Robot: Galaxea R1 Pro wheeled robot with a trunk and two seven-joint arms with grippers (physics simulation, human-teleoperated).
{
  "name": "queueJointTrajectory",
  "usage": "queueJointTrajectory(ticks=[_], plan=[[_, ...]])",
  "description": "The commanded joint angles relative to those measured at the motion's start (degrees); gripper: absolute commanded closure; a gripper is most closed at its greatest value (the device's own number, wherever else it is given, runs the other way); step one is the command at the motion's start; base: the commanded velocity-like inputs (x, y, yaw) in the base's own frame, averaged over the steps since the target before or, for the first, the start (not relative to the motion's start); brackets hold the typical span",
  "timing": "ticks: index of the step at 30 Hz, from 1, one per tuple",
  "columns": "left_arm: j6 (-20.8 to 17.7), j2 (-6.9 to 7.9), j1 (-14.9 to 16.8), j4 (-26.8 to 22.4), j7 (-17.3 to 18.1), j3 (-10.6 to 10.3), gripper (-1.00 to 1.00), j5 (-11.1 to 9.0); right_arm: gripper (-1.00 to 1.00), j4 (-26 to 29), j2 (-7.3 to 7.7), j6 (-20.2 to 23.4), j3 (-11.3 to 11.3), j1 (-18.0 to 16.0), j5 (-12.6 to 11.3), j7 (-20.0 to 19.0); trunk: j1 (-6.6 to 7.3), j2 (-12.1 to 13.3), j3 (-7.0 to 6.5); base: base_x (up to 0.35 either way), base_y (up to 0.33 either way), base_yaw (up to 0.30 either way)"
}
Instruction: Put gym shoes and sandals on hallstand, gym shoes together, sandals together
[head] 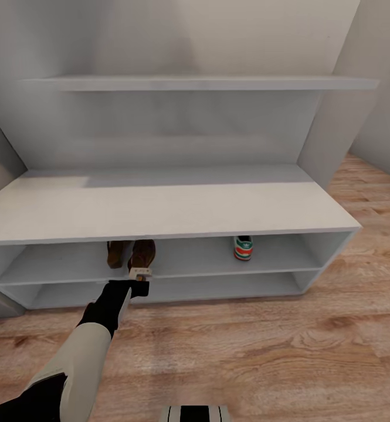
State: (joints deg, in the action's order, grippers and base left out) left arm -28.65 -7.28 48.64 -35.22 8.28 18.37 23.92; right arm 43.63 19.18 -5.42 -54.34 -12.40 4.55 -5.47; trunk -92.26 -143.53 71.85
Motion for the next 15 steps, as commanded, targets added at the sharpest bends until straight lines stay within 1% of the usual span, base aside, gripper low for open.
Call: queueJointTrajectory(ticks=[1, 6, 15], plan=[[-0.2, -0.06, 0.0, -0.1, 0.6, 0.5, 1.00, 0.8, 1.00, 0.0, -0.02, -0.2, -0.3, -0.1, 0.5, -0.4, -0.01, 0.0, 0.04, 0.236, 0.000, 0.000], [-0.2, -0.02, 0.0, -0.1, 0.6, 0.4, 1.00, 0.7, 1.00, 0.0, -0.02, -0.2, -0.3, -0.1, 0.5, -0.4, -0.01, 0.0, 0.04, 0.259, 0.000, 0.000], [-0.1, -0.01, 0.0, -0.1, 0.6, 0.4, 1.00, 0.7, 1.00, 0.0, -0.02, -0.2, -0.3, -0.1, 0.5, -0.4, -0.01, 0.0, 0.04, 0.045, 0.000, 0.000]])
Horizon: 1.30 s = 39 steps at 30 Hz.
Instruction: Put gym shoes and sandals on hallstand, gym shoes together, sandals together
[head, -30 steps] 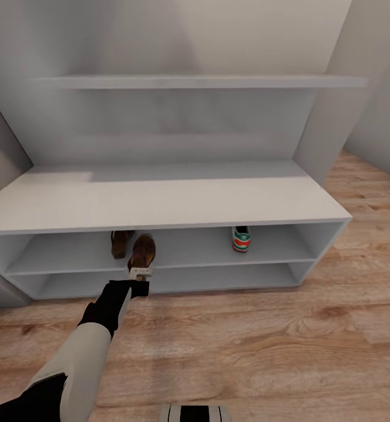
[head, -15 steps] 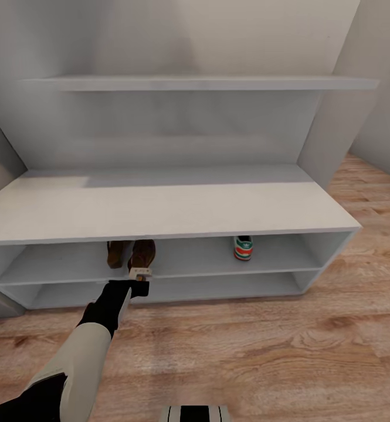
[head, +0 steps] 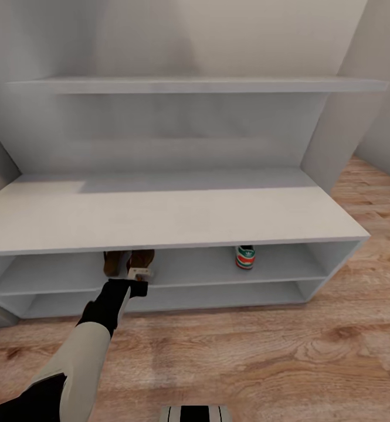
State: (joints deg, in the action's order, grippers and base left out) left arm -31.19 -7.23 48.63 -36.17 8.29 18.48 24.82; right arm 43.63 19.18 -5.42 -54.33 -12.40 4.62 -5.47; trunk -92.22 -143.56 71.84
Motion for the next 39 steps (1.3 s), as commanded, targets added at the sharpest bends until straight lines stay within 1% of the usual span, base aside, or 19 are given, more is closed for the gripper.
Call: queueJointTrajectory(ticks=[1, 10, 39], plan=[[2.4, -0.06, 0.0, 0.9, 0.6, 0.3, 1.00, -0.2, 1.00, 0.0, -0.02, -0.2, -0.3, -0.1, 0.5, -0.4, -0.04, 0.0, 0.05, 0.097, 0.000, 0.000], [2.5, 0.00, -0.1, 0.9, 0.6, 0.3, 1.00, -0.2, 1.00, 0.0, -0.02, -0.2, -0.3, -0.1, 0.5, -0.4, -0.04, 0.0, 0.05, 0.160, 0.000, 0.000], [2.5, 0.03, -0.1, 0.8, 0.6, 0.3, 1.00, -0.2, 1.00, 0.0, -0.02, -0.2, -0.3, -0.1, 0.5, -0.4, -0.04, 0.0, 0.05, 0.023, 0.012, 0.000]])
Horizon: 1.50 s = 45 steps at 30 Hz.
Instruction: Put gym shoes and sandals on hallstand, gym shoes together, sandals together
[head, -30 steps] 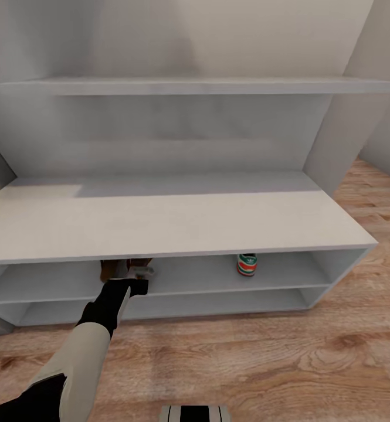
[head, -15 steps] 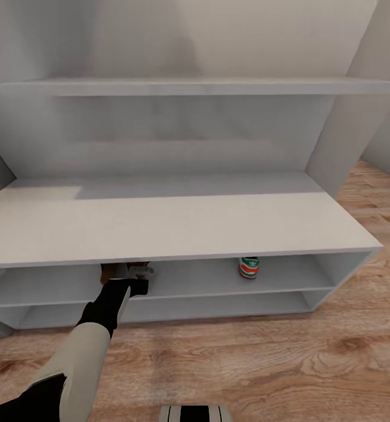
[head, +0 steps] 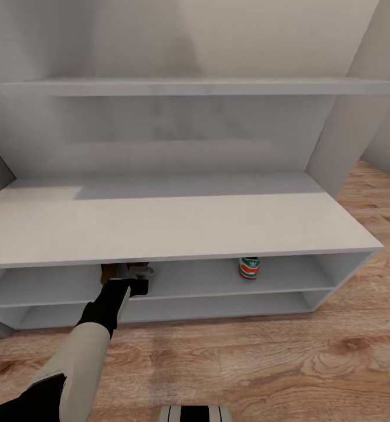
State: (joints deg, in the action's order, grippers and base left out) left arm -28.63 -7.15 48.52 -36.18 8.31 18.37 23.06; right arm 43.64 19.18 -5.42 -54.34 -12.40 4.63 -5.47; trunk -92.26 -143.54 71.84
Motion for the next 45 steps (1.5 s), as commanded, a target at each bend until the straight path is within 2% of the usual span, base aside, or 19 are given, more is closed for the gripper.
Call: queueJointTrajectory(ticks=[1, 6, 7, 22, 37, 45], plan=[[-0.1, -0.06, 0.0, 0.9, 0.6, 0.4, 1.00, 1.5, 1.00, 0.0, -0.02, -0.2, -0.3, -0.1, 0.5, -0.4, -0.01, 0.0, 0.05, 0.000, 0.000, 0.000], [-0.1, -0.06, 0.1, 0.9, 0.6, 0.4, 1.00, 1.5, 1.00, 0.0, -0.02, -0.2, -0.3, -0.1, 0.5, -0.4, -0.01, 0.0, 0.05, 0.000, 0.000, 0.000], [-0.1, -0.06, 0.1, 0.9, 0.6, 0.4, -1.00, 1.5, 1.00, 0.0, -0.02, -0.2, -0.3, -0.1, 0.5, -0.4, -0.01, 0.0, 0.05, 0.000, 0.000, 0.000], [0.0, 0.03, 0.1, 0.8, 0.5, 0.4, -1.00, 1.5, 1.00, -0.1, -0.02, -0.2, -0.3, -0.1, 0.5, -0.4, -0.01, 0.0, 0.05, -0.016, 0.000, 0.000], [-0.1, -0.05, -0.3, -2.9, 0.6, 0.2, -1.00, 1.5, 1.00, -0.1, -0.02, -0.2, -0.3, -0.1, 0.5, -0.4, -0.01, 0.0, 0.05, -0.302, -0.002, 0.000], [-0.1, -0.26, -0.4, -3.3, 0.6, 0.3, -1.00, 1.6, 1.00, -0.1, -0.02, -0.2, -0.3, -0.1, 0.5, -0.4, -0.01, 0.0, 0.05, -0.274, -0.141, 0.000]])
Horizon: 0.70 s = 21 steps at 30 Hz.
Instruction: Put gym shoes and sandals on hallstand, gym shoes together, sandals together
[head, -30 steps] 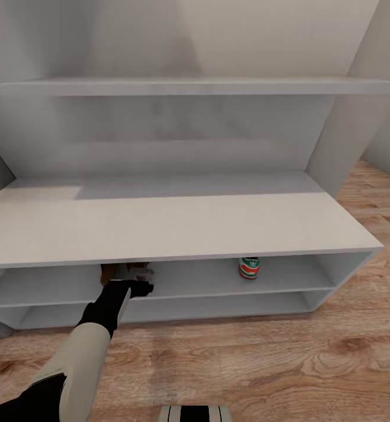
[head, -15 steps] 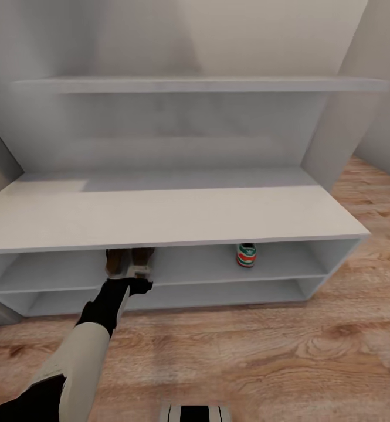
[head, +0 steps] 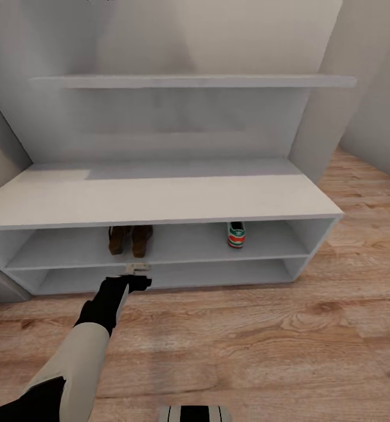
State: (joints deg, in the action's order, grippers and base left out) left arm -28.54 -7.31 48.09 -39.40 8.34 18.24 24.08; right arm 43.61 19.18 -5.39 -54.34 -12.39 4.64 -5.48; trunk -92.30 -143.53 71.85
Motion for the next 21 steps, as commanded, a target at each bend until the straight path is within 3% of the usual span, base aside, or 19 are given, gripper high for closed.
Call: queueJointTrajectory(ticks=[1, 12, 18, 21], plan=[[-0.2, -0.11, 0.0, -0.1, 0.5, 0.4, -1.00, 0.6, 1.00, -0.1, -0.02, -0.2, -0.3, -0.1, 0.5, -0.4, 0.04, 0.0, 0.04, -0.220, -0.205, 0.000], [0.3, -0.17, -0.1, -0.1, 0.8, 0.6, -1.00, 0.5, 1.00, 0.0, -0.02, -0.2, -0.3, -0.1, 0.5, -0.4, 0.04, 0.0, 0.04, -0.195, -0.226, 0.000], [2.7, 0.18, -4.5, -0.3, 2.1, 0.9, -1.00, -0.7, 1.00, -0.1, -0.02, -0.2, -0.3, -0.1, 0.5, -0.4, 0.04, 0.0, 0.04, -0.194, -0.229, 0.000], [7.0, 0.72, -8.0, -0.4, 5.9, 1.0, -1.00, -2.1, 1.00, -0.2, -0.02, -0.2, -0.3, -0.1, 0.5, -0.4, 0.04, 0.0, 0.04, -0.198, -0.193, 0.000]])
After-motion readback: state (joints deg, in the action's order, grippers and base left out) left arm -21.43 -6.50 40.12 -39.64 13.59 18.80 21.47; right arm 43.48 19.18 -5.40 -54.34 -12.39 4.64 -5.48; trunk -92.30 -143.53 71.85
